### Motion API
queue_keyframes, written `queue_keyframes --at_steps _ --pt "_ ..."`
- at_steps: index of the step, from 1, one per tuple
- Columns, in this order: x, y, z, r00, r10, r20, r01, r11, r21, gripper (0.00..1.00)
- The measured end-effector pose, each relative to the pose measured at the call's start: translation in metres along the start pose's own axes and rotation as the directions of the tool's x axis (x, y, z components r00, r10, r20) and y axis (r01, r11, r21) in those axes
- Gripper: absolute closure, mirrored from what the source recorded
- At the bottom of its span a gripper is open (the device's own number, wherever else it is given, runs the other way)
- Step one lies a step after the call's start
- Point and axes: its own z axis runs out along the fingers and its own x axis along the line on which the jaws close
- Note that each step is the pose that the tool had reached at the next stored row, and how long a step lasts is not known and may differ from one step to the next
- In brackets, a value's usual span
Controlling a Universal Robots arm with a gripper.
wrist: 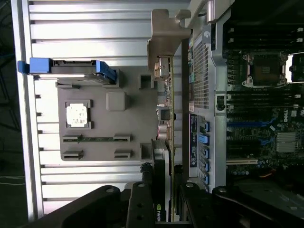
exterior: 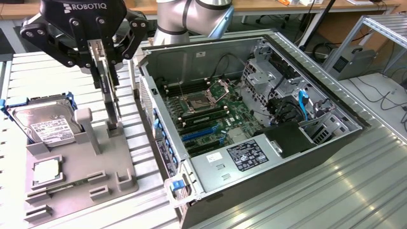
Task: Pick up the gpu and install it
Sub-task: 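Pick up the gpu and move the gpu toward the slot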
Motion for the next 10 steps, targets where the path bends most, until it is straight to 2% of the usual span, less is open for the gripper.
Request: queue_keyframes --at_steps 6,10 --pt "-0.018 0.0006 0.0005 1.0000 0.000 0.0001 0.000 1.0000 -0.0001 0.73" --pt "-0.040 0.0012 0.0010 1.0000 -0.001 0.0000 0.001 1.0000 -0.0001 0.73"
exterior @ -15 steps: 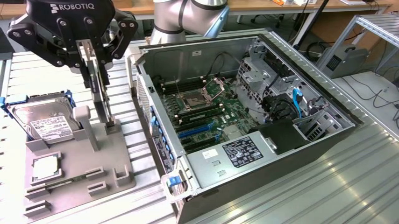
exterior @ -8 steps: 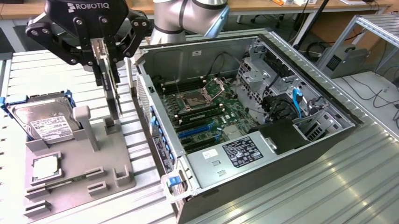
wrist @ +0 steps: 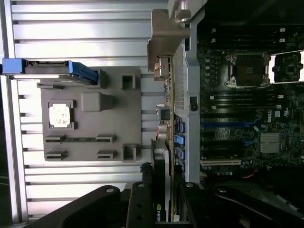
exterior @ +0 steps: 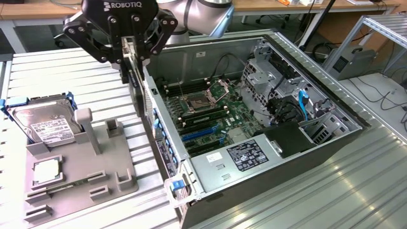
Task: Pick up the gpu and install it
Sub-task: 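Pick up the gpu and move the gpu toward the slot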
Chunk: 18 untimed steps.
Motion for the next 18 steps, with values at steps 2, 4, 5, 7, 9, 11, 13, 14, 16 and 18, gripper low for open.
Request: queue_keyframes --at_steps 2,4,5,7,9,11,13,14,16,18 --pt "-0.008 0.0001 0.0002 1.0000 0.000 0.0000 0.000 1.0000 0.0000 0.73" --pt "-0.015 0.0003 0.0003 1.0000 -0.001 0.0000 0.001 1.0000 0.0000 0.73" --pt "-0.018 0.0004 0.0005 1.0000 -0.001 0.0001 0.001 1.0000 -0.0001 0.73" --pt "-0.025 0.0005 0.0006 1.0000 -0.001 0.0000 0.001 1.0000 0.0000 0.73" --pt "-0.035 0.0007 0.0008 1.0000 -0.002 0.0000 0.002 1.0000 0.0000 0.73" --pt "-0.042 0.0008 0.0010 1.0000 -0.002 0.0000 0.002 1.0000 0.0000 0.73" --pt "-0.049 0.0010 0.0012 1.0000 -0.002 0.0000 0.002 1.0000 -0.0001 0.73" --pt "-0.053 0.0011 0.0013 1.0000 -0.002 0.0001 0.002 1.0000 -0.0001 0.73" --pt "-0.060 0.0012 0.0015 1.0000 -0.002 0.0000 0.002 1.0000 -0.0001 0.73" --pt "-0.066 0.0014 0.0016 1.0000 -0.003 0.0000 0.003 1.0000 0.0000 0.73"
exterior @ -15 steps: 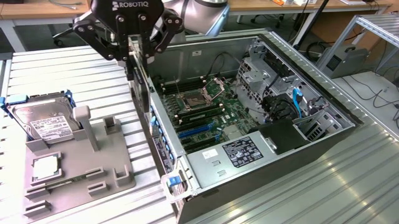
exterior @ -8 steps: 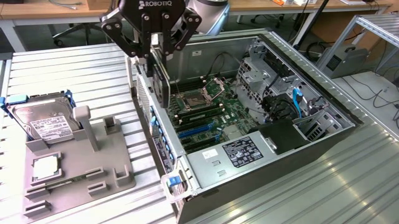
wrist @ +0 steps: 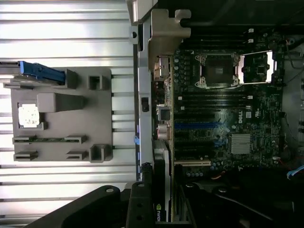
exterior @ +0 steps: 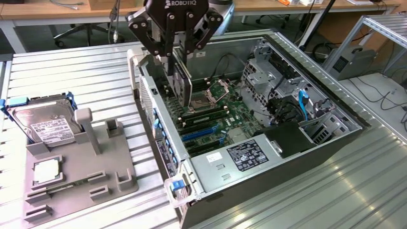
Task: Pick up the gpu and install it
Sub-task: 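Pick up the gpu and move the gpu toward the slot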
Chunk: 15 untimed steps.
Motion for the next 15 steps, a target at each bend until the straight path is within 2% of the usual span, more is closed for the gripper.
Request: queue_keyframes --at_steps 11,14,15 --pt "-0.041 0.0010 0.0010 1.0000 -0.002 0.0000 0.002 1.0000 -0.0001 0.73" --pt "-0.054 0.0013 0.0013 1.0000 -0.003 0.0000 0.003 1.0000 0.0000 0.73" --pt "-0.063 0.0016 0.0016 1.0000 -0.004 0.0001 0.004 1.0000 -0.0001 0.73"
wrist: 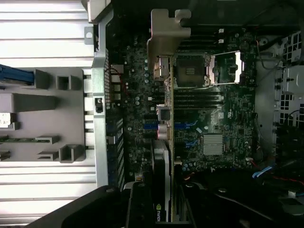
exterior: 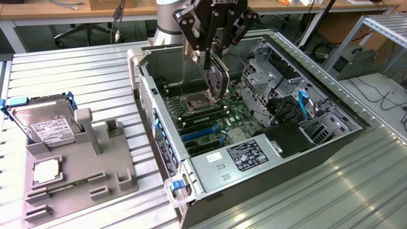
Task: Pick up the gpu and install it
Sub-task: 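Pick up the gpu and move the gpu toward the slot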
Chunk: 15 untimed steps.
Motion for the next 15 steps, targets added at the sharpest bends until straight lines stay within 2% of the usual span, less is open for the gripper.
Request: queue_keyframes --at_steps 2,12,15 --pt "-0.015 0.0007 0.0004 1.0000 -0.002 0.0000 0.002 1.0000 0.0000 0.73" --pt "-0.056 0.0023 0.0014 1.0000 -0.008 0.0001 0.008 1.0000 -0.0003 0.73" --pt "-0.074 0.0034 0.0018 0.9999 -0.010 0.0002 0.010 0.9999 -0.0003 0.73"
